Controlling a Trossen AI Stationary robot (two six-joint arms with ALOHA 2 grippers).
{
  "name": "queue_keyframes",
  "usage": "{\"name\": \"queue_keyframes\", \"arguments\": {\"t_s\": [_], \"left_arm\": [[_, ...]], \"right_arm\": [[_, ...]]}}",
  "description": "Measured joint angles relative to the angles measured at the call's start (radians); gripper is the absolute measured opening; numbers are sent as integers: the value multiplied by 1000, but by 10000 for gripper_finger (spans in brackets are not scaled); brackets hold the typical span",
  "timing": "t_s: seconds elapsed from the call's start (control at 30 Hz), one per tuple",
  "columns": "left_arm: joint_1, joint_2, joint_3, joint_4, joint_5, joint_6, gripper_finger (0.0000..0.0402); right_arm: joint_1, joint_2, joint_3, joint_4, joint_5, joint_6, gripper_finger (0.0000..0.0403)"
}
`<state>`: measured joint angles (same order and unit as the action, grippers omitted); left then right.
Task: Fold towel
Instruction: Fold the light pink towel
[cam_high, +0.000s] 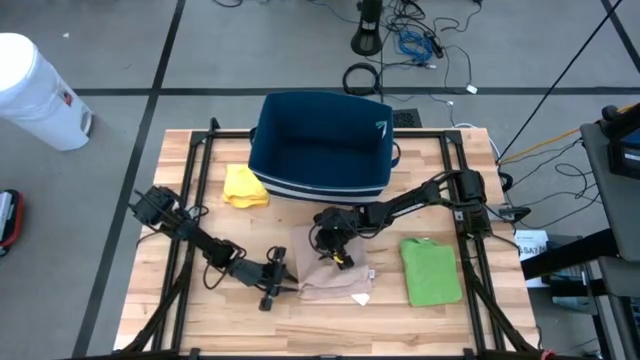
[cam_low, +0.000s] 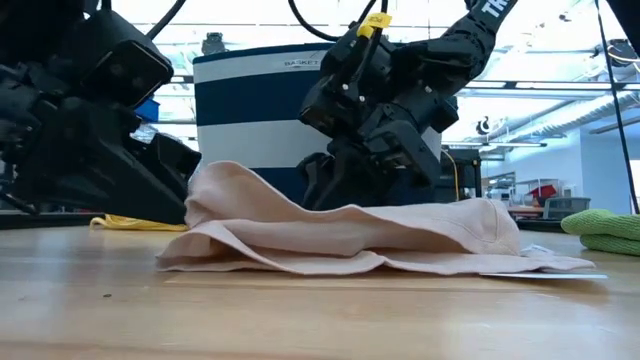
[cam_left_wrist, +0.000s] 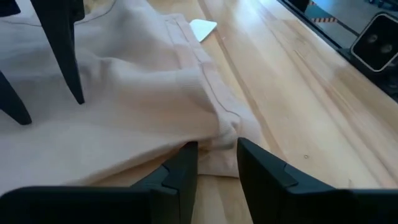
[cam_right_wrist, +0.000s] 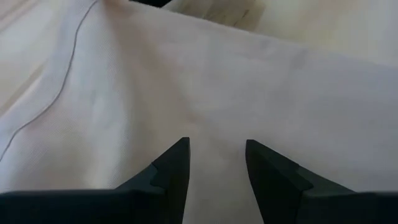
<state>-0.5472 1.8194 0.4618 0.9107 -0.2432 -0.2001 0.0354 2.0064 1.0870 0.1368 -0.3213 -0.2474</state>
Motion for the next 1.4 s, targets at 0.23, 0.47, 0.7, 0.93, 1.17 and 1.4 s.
{"name": "queue_keyframes", "arguments": {"t_s": [0.23,0.47,0.7,0.93,1.17,1.4], "left_arm": [[5,0,0,-5,19,26,70],[3,0,0,-6,54,25,8],[3,0,0,-3,44,-14,2],[-2,0,0,3,21,-81,1],[-33,0,0,-16,-40,-155,1],[-80,0,0,-30,-68,-245,1]], "right_arm": [[-2,0,0,11,0,4,144],[-2,-1,0,19,0,19,144],[-2,2,0,25,8,33,144],[-6,26,0,25,90,62,144],[-15,42,2,37,179,91,144],[-15,43,2,36,293,91,144]]}}
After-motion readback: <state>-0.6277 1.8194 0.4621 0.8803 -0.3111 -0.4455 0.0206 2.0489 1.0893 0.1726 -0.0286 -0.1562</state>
